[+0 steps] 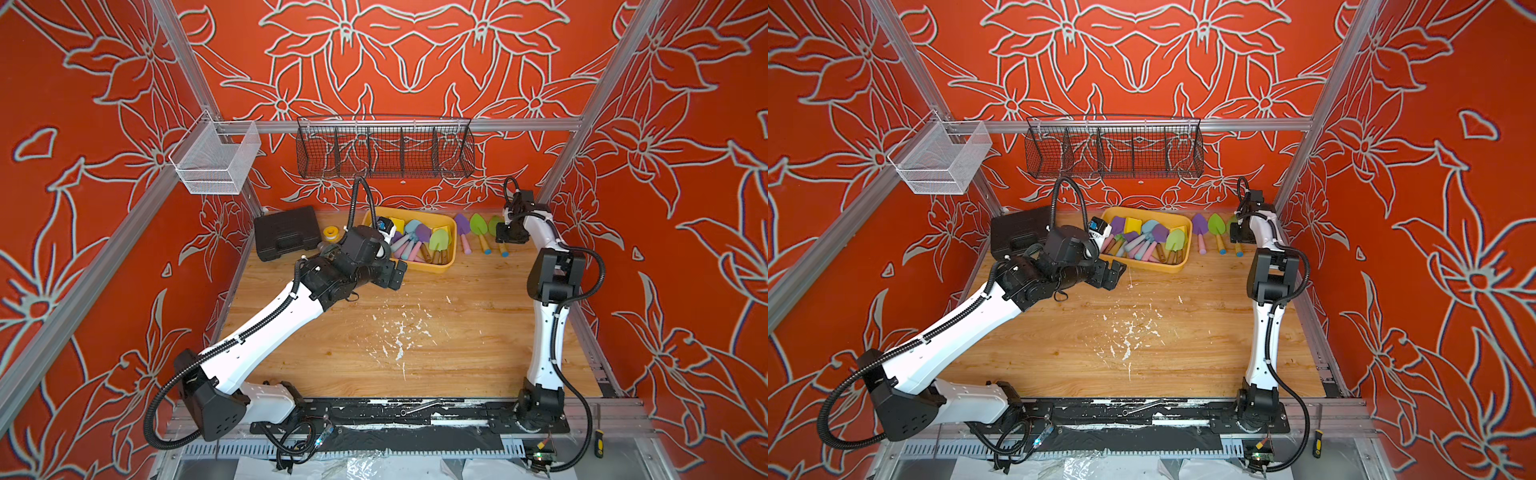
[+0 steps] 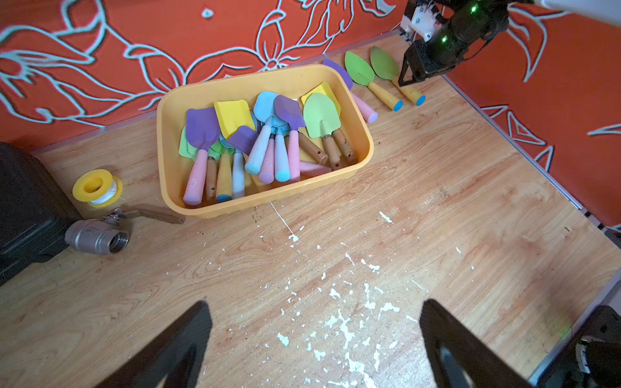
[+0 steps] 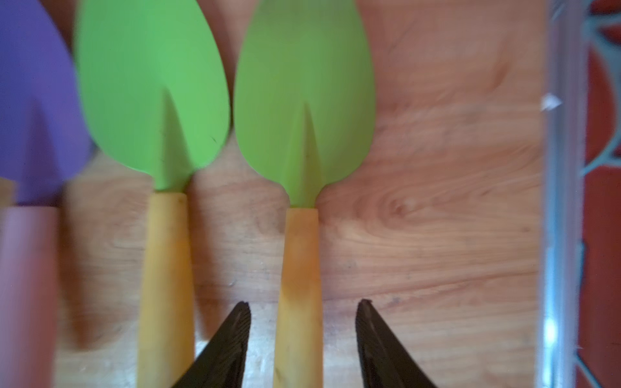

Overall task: Take the shovel out of the storage box
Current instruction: Place the shovel at the corner of the board, then pick up the shovel from the storage box.

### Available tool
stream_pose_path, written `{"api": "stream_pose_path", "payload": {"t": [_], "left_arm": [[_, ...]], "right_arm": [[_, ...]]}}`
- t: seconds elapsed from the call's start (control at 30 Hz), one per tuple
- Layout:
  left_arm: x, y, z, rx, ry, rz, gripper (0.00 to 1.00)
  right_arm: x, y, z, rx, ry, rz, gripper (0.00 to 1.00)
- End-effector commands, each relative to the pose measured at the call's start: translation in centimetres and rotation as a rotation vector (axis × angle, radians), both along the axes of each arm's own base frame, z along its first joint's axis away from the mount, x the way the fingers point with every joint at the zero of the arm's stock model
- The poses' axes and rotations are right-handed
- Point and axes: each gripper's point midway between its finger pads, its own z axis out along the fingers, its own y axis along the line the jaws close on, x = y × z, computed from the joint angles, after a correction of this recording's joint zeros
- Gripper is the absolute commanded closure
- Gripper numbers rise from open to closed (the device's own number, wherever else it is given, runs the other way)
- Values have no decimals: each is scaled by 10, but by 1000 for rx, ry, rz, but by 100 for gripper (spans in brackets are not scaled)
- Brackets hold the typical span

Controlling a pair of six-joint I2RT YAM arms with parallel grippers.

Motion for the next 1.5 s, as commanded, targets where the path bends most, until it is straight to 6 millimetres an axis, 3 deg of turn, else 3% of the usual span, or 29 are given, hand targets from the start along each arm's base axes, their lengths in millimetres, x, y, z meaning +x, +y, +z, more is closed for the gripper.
{"api": "stream_pose_path", "payload": {"t": [0.0, 0.13, 0.33, 0.5, 0.63, 0.87, 1.03, 1.27, 1.37, 1.47], "left_arm": [[-3, 8, 17, -25, -39, 20, 3], [-4, 17, 28, -30, -82, 49, 3], [-11, 28, 38, -41, -131, 68, 3], [-16, 39, 37, -38, -151, 88, 3], [-21, 44, 35, -47, -158, 90, 3], [-26, 48, 35, -49, -157, 86, 3], [-32, 53, 35, -55, -156, 91, 3], [-44, 65, 31, -55, -148, 112, 3], [-46, 68, 26, -49, -137, 123, 3], [-53, 75, 35, -68, -161, 129, 3]], "right_arm": [[-6, -2, 65, 10, -77, -49, 44], [-21, 8, 108, 88, -122, -106, 43], [-64, 61, 147, 383, -97, -113, 44], [-102, 99, 161, 499, -70, -112, 44], [-113, 130, 169, 553, -81, -109, 44], [-119, 219, 138, 596, 52, -84, 48], [-107, 275, 112, 607, 71, -74, 53], [-93, 301, 68, 536, 119, -102, 60], [-90, 302, 50, 464, 132, -90, 64], [-86, 297, 37, 399, 134, -76, 66]]}}
